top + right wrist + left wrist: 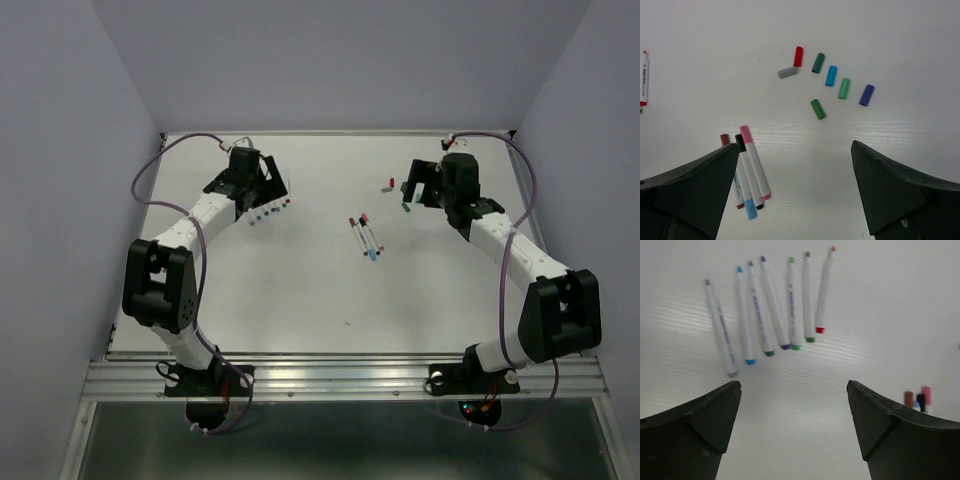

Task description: Open the pen caps

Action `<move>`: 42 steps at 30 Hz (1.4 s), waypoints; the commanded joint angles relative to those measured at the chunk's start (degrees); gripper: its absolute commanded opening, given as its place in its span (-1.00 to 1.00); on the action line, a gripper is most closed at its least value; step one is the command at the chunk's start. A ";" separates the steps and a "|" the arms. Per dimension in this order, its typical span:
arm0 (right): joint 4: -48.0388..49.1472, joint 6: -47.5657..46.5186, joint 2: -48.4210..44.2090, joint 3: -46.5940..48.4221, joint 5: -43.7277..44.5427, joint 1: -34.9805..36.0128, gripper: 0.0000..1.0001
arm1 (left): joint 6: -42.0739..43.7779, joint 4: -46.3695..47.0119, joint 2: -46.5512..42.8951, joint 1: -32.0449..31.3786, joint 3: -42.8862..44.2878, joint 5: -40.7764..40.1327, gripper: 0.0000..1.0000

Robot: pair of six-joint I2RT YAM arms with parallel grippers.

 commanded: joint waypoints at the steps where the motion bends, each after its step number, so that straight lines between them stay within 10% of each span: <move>1: 2.28 1.43 -2.64 -1.03 2.76 0.50 1.00 | -3.01 -0.68 -3.76 -9.05 -2.03 0.41 0.98; 11: 2.02 2.49 -5.63 -2.96 5.75 0.50 1.00 | -12.85 -14.55 12.04 -26.81 14.11 -6.97 0.98; 42: 2.11 0.99 -5.63 -4.10 10.67 0.50 1.00 | -17.61 -28.27 30.43 -32.53 34.35 -15.32 0.97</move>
